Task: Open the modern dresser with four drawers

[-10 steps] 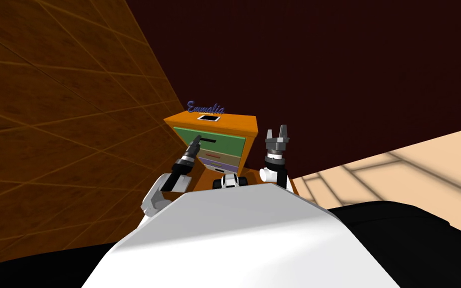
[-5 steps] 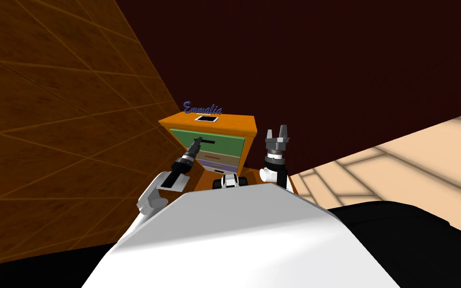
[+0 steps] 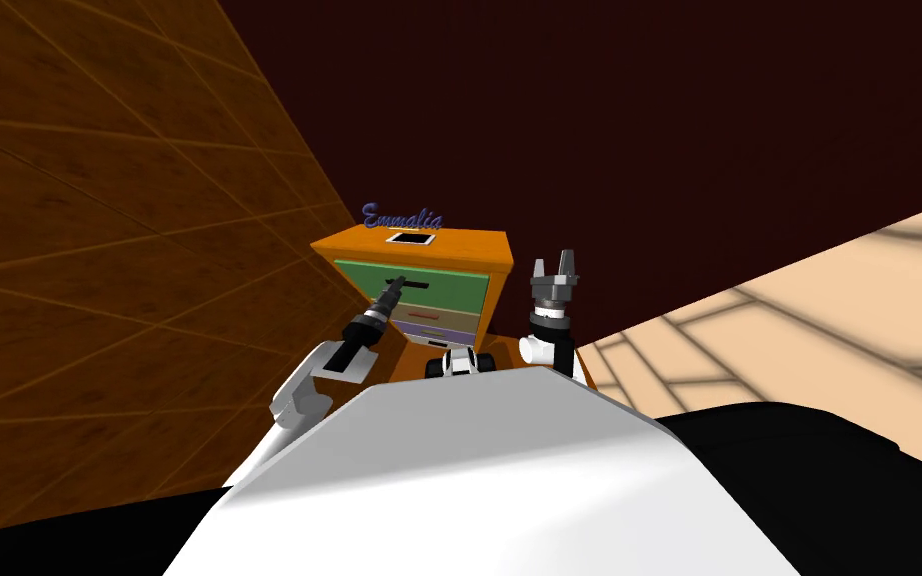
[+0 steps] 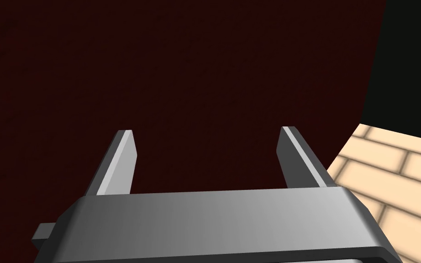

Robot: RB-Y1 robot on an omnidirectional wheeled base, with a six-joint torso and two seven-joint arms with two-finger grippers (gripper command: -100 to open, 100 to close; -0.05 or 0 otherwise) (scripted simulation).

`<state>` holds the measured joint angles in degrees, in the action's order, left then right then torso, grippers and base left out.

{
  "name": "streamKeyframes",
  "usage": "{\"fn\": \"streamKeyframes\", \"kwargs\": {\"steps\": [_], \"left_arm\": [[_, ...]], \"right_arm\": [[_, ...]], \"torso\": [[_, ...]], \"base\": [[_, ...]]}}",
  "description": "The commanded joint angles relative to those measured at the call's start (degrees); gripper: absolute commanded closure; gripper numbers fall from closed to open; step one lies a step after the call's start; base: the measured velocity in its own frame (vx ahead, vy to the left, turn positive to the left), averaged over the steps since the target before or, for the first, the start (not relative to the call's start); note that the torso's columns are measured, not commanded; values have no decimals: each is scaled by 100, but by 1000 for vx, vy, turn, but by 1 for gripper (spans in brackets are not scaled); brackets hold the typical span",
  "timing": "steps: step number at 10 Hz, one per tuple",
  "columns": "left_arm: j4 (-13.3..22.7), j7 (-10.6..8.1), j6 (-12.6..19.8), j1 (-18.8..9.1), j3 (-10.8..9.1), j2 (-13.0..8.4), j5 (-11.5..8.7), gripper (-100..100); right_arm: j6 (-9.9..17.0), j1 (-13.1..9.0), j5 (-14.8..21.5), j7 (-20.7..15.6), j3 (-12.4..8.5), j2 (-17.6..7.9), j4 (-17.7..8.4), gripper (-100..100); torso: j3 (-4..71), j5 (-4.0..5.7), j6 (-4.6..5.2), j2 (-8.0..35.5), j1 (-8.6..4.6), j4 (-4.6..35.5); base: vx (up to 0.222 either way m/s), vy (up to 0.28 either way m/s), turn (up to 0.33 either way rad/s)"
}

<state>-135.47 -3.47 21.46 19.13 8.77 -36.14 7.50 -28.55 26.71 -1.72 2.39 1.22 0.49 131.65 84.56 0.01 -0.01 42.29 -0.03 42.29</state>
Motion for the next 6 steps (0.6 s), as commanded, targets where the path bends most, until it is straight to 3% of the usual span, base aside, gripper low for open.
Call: {"fn": "streamKeyframes", "kwargs": {"steps": [1, 2, 6], "left_arm": [[-44, -11, 44, -9, -14, -22, -15, -100], [-51, -14, 59, -11, -16, -24, -17, 100], [-301, -80, 47, 135, 37, -132, 27, 100]], "right_arm": [[0, 1, 0, 0, 0, 0, 0, 0], [0, 1, 0, 0, 0, 0, 0, 0], [1, -2, 0, 0, 0, 0, -1, 0]], "torso": [[14, 2, 2, -24, -7, -6], [8, 1, 1, -10, -1, -5], [-16, 0, -3, 22, 13, 6]], "base": [[58, -10, -4], [8, -2, 1], [-164, 46, 62]]}}
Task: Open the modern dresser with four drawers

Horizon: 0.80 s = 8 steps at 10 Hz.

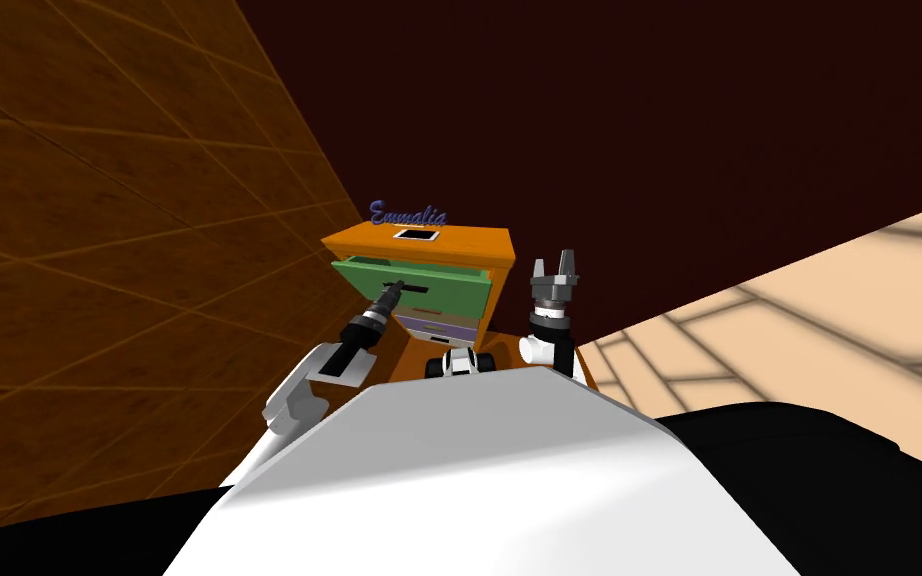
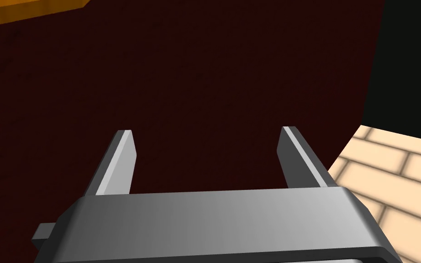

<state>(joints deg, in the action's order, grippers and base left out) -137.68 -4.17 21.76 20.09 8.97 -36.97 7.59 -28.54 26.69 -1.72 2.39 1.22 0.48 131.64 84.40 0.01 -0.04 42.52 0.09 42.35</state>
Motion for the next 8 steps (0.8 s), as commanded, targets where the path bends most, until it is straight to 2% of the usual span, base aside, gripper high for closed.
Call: {"fn": "streamKeyframes", "kwargs": {"steps": [1, 4, 5, 8], "left_arm": [[-47, -10, 17, 29, 24, -26, 7, 100], [-186, -51, -20, 159, 93, -119, 52, 100], [-369, -194, 181, 115, -8, -287, -33, -100], [-687, -409, 479, 90, -152, -577, -141, -100]], "right_arm": [[0, 0, 0, 0, 0, 0, 0, 0], [0, 0, 0, 0, 0, 0, 0, 0], [0, 0, 0, 0, 0, 0, 0, 0], [-1, 3, 0, 0, 1, 1, 1, 0]], "torso": [[9, 4, -1, -8, -7, 3], [8, 1, 1, -10, -8, -3], [5, 0, -1, -6, -2, -1], [56, 10, 8, -78, -29, -16]], "base": [[-97, 22, 9], [-183, 66, 58], [-84, 36, 24], [45, -28, 14]]}}
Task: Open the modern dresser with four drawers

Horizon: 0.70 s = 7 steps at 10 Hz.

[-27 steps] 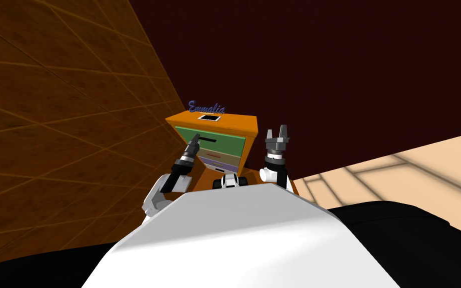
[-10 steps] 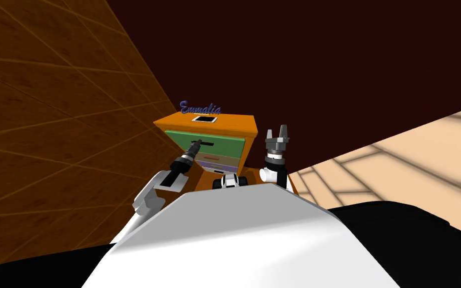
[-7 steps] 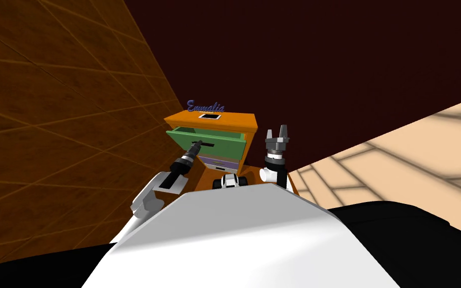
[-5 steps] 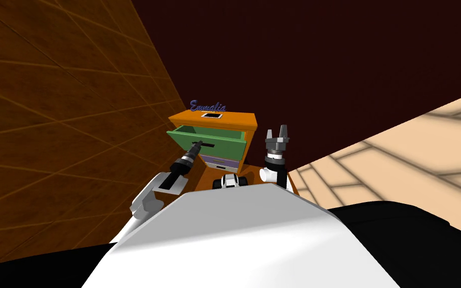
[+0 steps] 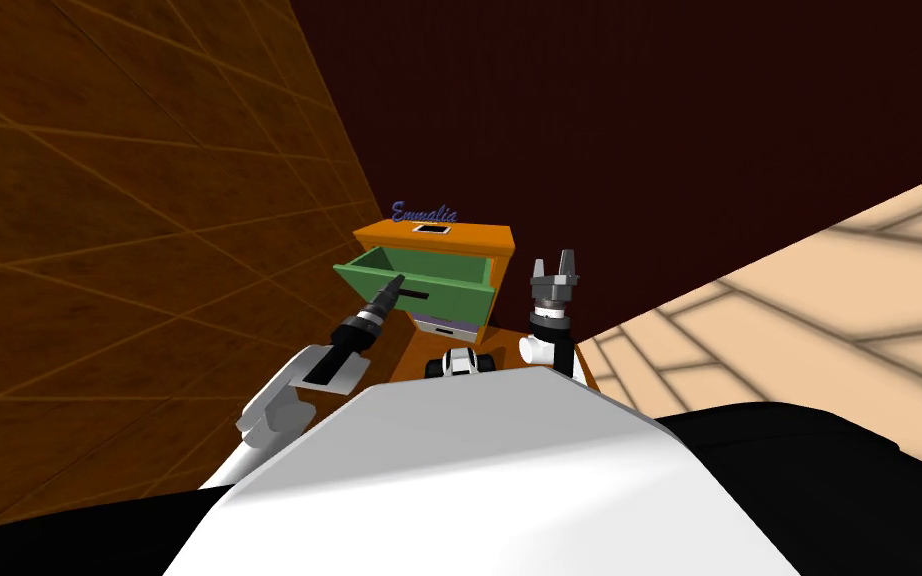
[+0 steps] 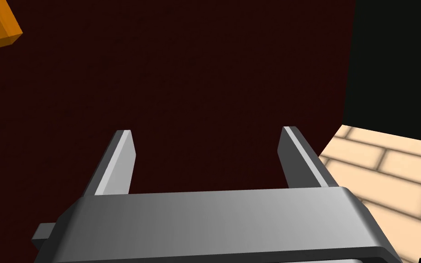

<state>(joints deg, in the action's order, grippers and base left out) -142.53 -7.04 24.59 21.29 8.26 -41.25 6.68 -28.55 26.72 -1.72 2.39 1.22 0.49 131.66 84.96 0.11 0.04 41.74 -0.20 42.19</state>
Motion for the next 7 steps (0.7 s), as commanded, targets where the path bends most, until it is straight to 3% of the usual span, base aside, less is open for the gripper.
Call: {"fn": "streamKeyframes", "kwargs": {"steps": [1, 5, 6, 7], "left_arm": [[-308, -193, 295, -38, -129, -246, -86, -100], [-732, -480, 693, -70, -321, -634, -231, -100], [-606, -429, 700, -30, -186, -604, -263, -100], [-600, -449, 721, -15, -178, -617, -276, 0]], "right_arm": [[0, 0, 0, 0, 0, 0, 0, 0], [0, -1, 0, 0, 0, 0, 0, 0], [0, -1, 0, 0, 0, 0, 0, 0], [0, -1, 0, 0, 0, 0, -1, 0]], "torso": [[-15, 8, -6, 32, 3, 18], [-64, 25, -34, 131, 13, 87], [-66, 31, -41, 139, 12, 99], [-70, 19, -28, 129, 8, 74]], "base": [[50, -8, 0], [17, -12, 4], [14, -7, -12], [7, -1, -8]]}}
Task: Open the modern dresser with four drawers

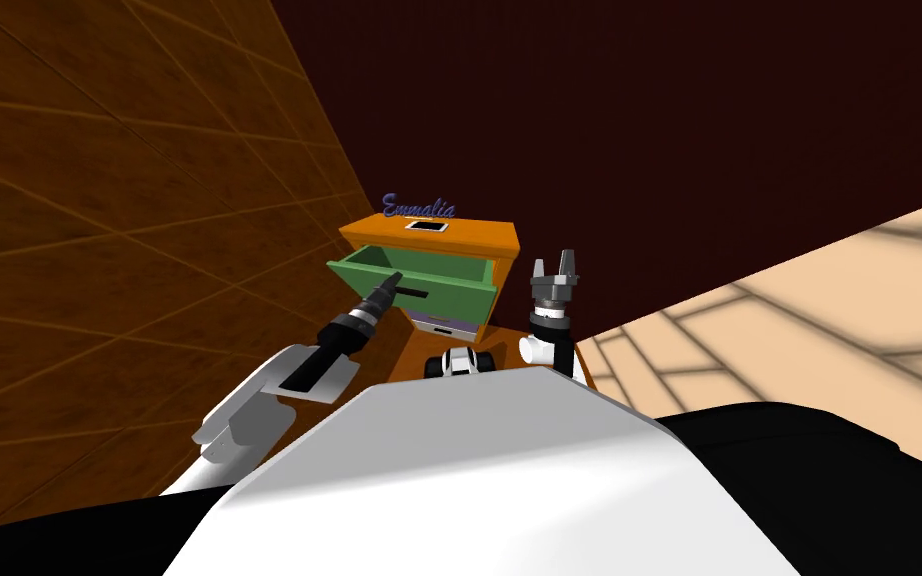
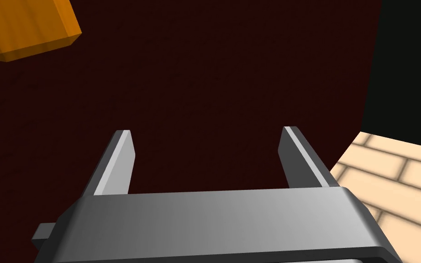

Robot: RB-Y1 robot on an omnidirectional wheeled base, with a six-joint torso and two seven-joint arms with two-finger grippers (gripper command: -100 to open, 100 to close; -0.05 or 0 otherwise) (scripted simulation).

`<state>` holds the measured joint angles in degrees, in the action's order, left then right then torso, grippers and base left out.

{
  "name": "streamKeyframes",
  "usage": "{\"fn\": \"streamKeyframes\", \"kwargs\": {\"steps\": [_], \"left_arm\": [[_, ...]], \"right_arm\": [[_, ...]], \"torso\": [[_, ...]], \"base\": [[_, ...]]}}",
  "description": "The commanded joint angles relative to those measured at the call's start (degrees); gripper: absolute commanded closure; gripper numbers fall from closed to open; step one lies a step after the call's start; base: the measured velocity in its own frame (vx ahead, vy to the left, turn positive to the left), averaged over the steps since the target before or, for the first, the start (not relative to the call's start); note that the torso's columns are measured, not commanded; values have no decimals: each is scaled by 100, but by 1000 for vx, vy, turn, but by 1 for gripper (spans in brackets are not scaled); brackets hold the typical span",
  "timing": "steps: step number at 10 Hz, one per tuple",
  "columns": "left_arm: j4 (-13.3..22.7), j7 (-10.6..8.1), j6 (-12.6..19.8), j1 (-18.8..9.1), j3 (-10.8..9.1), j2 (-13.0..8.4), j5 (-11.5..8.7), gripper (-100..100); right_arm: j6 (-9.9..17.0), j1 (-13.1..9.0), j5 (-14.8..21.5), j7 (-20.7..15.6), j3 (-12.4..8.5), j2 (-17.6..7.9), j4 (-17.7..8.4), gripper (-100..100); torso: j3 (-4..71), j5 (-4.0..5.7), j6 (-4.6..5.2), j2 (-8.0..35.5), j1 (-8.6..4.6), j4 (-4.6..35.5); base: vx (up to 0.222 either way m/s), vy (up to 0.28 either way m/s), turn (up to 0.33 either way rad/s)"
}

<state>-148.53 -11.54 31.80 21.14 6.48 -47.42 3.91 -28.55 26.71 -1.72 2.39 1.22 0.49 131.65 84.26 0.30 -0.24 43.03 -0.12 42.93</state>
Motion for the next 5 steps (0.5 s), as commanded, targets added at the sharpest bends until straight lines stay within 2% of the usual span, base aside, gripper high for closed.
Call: {"fn": "streamKeyframes", "kwargs": {"steps": [1, 5], "left_arm": [[19, 1, 7, 14, 17, -1, -5, 0], [57, -6, 22, 45, 46, -2, -18, 0]], "right_arm": [[0, 0, 0, 0, 0, 0, 0, 0], [0, 0, 0, 0, 0, 0, 0, 0]], "torso": [[8, -7, 12, -21, -5, -21], [31, -16, 23, -68, -8, -56]], "base": [[0, 0, 0], [0, 0, 0]]}}
